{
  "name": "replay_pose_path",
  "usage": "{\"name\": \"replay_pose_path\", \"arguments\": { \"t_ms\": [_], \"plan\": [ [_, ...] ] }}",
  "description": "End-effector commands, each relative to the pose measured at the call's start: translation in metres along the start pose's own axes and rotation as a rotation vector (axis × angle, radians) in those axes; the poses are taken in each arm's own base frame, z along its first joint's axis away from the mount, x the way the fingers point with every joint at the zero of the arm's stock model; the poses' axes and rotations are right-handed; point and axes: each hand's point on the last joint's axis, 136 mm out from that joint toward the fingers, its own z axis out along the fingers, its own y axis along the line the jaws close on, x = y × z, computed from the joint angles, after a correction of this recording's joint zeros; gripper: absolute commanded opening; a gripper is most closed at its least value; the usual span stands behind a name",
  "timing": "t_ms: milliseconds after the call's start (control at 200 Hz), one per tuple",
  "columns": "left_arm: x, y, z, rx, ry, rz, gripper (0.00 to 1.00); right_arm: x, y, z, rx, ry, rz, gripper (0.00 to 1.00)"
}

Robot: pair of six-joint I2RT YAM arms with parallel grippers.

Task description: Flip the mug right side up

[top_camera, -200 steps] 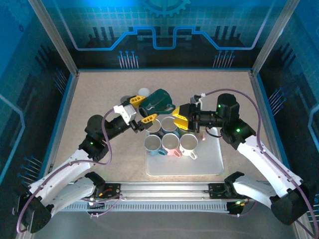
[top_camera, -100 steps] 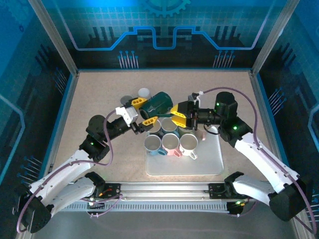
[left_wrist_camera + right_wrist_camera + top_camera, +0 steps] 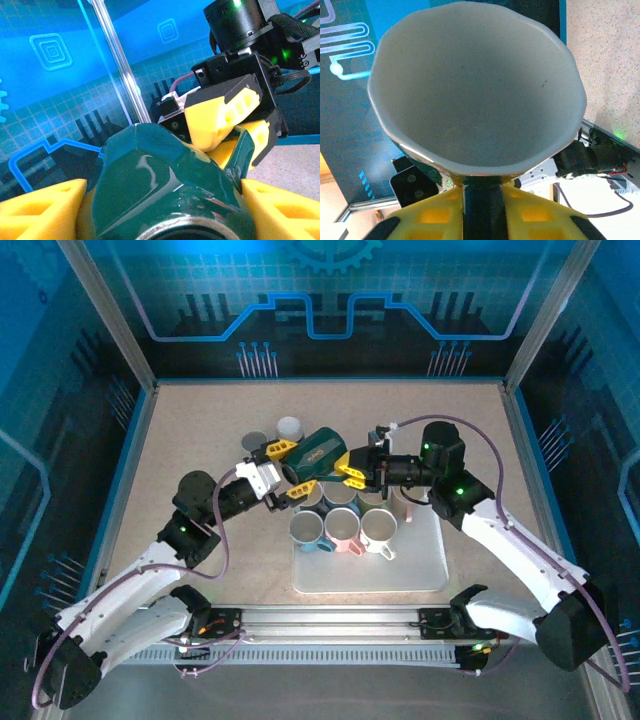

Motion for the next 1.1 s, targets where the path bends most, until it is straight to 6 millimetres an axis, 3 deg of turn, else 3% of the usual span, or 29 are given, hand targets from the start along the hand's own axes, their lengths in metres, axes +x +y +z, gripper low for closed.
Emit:
{"name": "replay_pose_path", "arguments": {
  "t_ms": [0, 100, 220, 345, 430, 650, 835, 900, 1095],
  "plan": [
    [-0.021, -0.026, 0.0, 0.119, -0.074, 0.055, 0.46, 0.009, 0.024, 0.001, -0.065, 0.015, -0.108, 0.11],
    [-0.024, -0.018, 0.001, 0.075, -0.076, 0.034, 0.7, 0.007, 0.022, -0.008, -0.036, -0.027, -0.126, 0.0],
    [-0.025, 0.002, 0.004, -0.019, -0.035, -0.024, 0.99, 0.002, 0.024, -0.026, -0.023, -0.091, -0.162, 0.0],
    [-0.035, 0.004, 0.004, -0.011, -0.013, -0.154, 0.99, -0.005, 0.031, -0.052, -0.006, -0.208, -0.265, 0.0],
    [-0.036, 0.001, 0.002, 0.013, 0.035, -0.284, 0.99, -0.004, 0.028, -0.065, 0.094, -0.28, -0.382, 0.0],
    [-0.019, 0.008, -0.021, -0.101, 0.275, -0.541, 0.99, 0.019, -0.002, -0.102, 0.486, -0.389, -0.938, 0.0],
    [0.007, 0.02, -0.052, -0.283, 0.396, -0.618, 0.99, 0.052, -0.031, -0.099, 0.603, -0.269, -1.301, 0.0],
    [0.014, 0.019, -0.059, -0.306, 0.413, -0.646, 0.99, 0.055, -0.042, -0.1, 0.698, -0.249, -1.397, 0.0],
    [0.033, 0.019, -0.072, -0.368, 0.475, -0.715, 0.99, 0.069, -0.053, -0.098, 0.86, -0.259, -1.635, 0.0]
  ]
}}
